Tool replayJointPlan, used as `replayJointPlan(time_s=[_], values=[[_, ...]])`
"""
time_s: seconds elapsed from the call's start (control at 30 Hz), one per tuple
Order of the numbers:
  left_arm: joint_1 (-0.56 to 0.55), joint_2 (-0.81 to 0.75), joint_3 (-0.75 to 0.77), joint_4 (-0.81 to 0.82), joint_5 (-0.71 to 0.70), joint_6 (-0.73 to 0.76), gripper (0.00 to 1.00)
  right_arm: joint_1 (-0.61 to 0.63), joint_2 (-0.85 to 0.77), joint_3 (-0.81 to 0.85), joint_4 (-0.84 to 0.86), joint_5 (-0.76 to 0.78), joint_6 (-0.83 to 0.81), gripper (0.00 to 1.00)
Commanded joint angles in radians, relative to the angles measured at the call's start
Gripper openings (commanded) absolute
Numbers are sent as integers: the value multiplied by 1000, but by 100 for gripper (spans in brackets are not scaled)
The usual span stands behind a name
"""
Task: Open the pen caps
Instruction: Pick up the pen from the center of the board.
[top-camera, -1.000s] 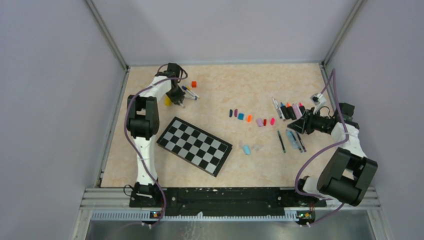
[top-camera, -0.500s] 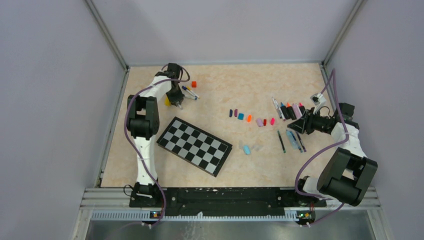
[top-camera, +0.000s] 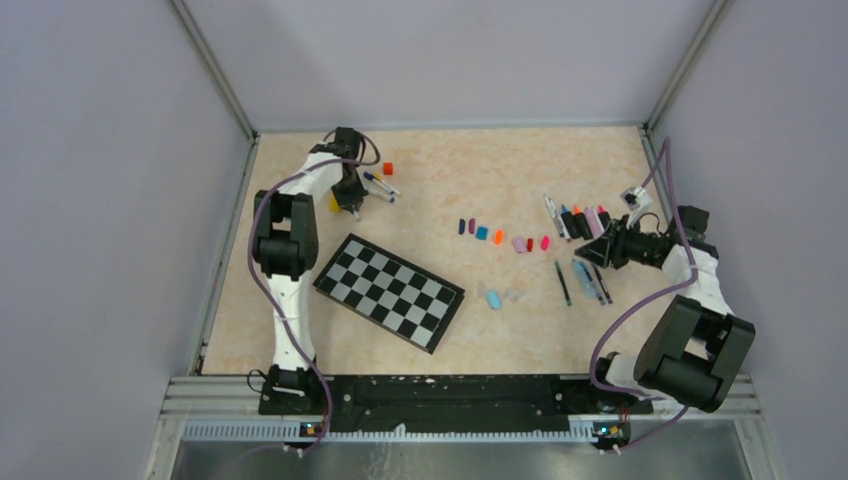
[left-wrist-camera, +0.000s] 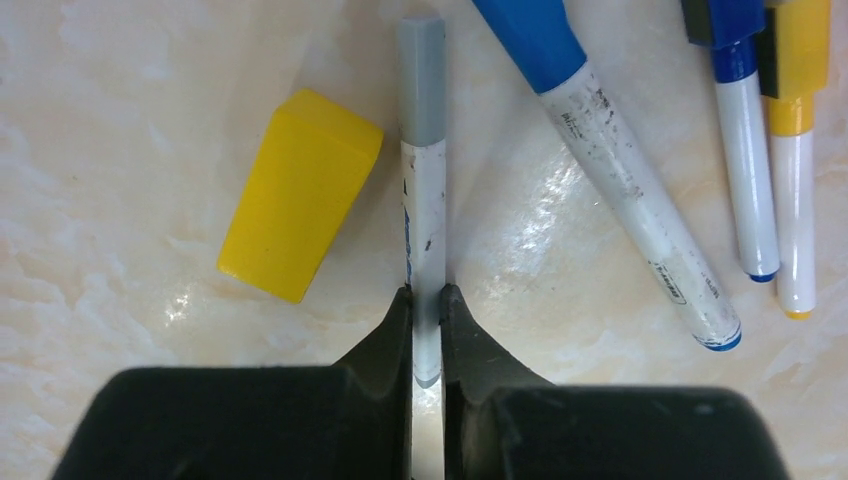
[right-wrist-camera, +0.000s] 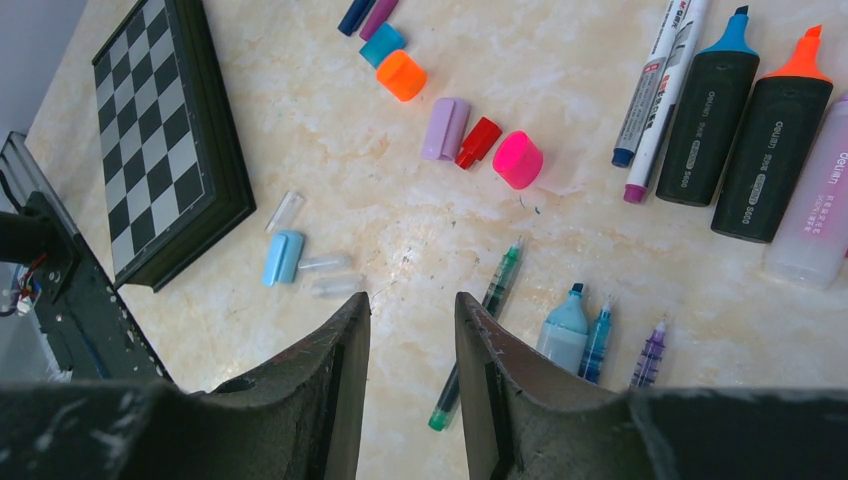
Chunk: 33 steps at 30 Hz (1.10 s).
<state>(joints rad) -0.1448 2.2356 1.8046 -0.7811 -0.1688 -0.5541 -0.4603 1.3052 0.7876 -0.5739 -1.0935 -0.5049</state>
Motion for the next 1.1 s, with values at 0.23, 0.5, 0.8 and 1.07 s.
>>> replayJointPlan(time_s=[0.23, 0.5, 0.8, 1.07], values=[[10, -146, -157, 6, 1, 8, 0, 5, -16, 42, 0, -28, -25, 36], [10, -279, -279, 135, 71, 50, 0, 5, -20, 39, 1, -30, -27, 36], [10, -382, -370, 246, 151, 69, 0, 5, -20, 35, 1, -30, -27, 36], [10, -561, -605, 526, 420, 92, 0, 6, -20, 29, -1, -49, -37, 36]])
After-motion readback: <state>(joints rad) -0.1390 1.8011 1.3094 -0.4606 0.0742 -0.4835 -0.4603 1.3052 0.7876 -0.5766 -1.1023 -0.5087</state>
